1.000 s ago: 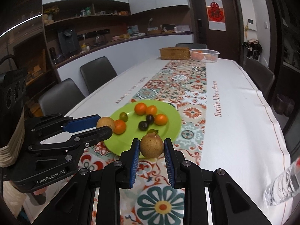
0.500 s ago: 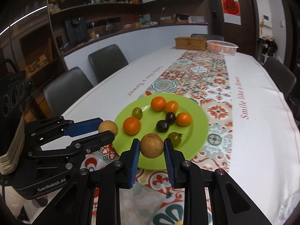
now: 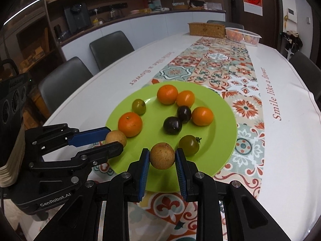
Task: Organize fruits
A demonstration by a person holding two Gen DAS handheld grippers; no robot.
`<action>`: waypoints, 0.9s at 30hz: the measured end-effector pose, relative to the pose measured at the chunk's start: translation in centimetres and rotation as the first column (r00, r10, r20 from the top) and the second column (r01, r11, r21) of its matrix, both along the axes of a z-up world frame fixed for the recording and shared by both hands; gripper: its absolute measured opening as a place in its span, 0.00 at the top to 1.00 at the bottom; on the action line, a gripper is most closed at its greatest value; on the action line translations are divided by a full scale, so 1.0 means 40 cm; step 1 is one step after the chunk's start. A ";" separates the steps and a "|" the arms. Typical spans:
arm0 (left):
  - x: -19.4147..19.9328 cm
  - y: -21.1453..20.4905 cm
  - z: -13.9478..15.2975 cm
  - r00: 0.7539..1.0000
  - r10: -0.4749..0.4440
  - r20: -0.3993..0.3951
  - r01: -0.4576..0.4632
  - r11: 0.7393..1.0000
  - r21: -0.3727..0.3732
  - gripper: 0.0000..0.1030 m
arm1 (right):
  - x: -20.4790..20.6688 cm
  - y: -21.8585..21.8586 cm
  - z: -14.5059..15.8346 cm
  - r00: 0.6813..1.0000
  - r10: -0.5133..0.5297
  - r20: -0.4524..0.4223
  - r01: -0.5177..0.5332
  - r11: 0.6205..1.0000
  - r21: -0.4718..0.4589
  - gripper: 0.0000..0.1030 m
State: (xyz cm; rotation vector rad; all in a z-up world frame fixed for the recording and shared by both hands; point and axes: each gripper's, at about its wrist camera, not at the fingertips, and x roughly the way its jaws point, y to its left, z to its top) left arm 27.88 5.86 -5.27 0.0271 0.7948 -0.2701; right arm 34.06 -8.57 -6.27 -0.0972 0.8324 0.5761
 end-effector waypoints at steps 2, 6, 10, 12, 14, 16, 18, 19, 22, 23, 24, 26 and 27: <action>0.004 -0.002 -0.005 1.000 -0.004 -0.003 0.004 1.000 0.006 0.72 | 0.004 0.001 -0.007 1.000 -0.001 -0.005 0.001 1.000 -0.004 0.73; 0.004 -0.009 -0.006 1.000 -0.003 0.009 0.003 0.999 0.041 0.69 | 0.011 0.001 -0.015 1.000 -0.004 -0.013 0.004 1.000 -0.006 0.73; -0.006 -0.002 0.003 0.999 0.026 0.018 -0.027 0.998 0.056 0.64 | 0.010 -0.002 -0.013 1.000 -0.018 -0.010 0.018 1.000 -0.004 0.68; -0.019 0.005 0.013 0.998 0.049 0.029 -0.051 0.997 0.063 0.64 | 0.005 -0.006 -0.007 1.000 -0.029 -0.012 0.029 1.000 -0.002 0.66; -0.034 0.008 0.025 0.997 0.068 0.042 -0.070 0.995 0.070 0.63 | -0.008 -0.011 0.004 0.999 -0.032 0.002 0.032 0.999 -0.002 0.66; -0.053 0.009 0.041 0.994 0.090 0.058 -0.095 0.992 0.083 0.61 | -0.027 -0.016 0.018 0.999 -0.042 0.026 0.042 0.999 -0.014 0.66; -0.079 0.004 0.065 0.991 0.104 0.083 -0.112 0.990 0.092 0.59 | -0.047 -0.024 0.032 0.998 -0.053 0.047 0.054 0.998 -0.020 0.66; -0.088 0.004 0.074 0.990 0.106 0.094 -0.115 0.989 0.091 0.56 | -0.058 -0.029 0.041 0.997 -0.060 0.057 0.061 0.998 -0.019 0.64; -0.130 -0.006 0.114 0.983 0.125 0.135 -0.138 0.986 0.094 0.49 | -0.097 -0.051 0.074 0.992 -0.089 0.093 0.090 0.996 -0.004 0.56; -0.141 -0.008 0.124 0.981 0.131 0.143 -0.145 0.985 0.093 0.47 | -0.110 -0.058 0.083 0.990 -0.097 0.103 0.097 0.995 -0.001 0.56; -0.153 -0.010 0.134 0.979 0.136 0.152 -0.150 0.985 0.088 0.46 | -0.122 -0.065 0.093 0.988 -0.104 0.112 0.104 0.995 0.003 0.56; -0.182 -0.012 0.156 0.974 0.152 0.167 -0.166 0.983 0.076 0.41 | -0.148 -0.079 0.114 0.985 -0.124 0.121 0.123 0.992 0.013 0.56; -0.195 -0.014 0.165 0.972 0.161 0.173 -0.176 0.982 0.073 0.39 | -0.161 -0.087 0.122 0.984 -0.129 0.125 0.128 0.992 0.019 0.56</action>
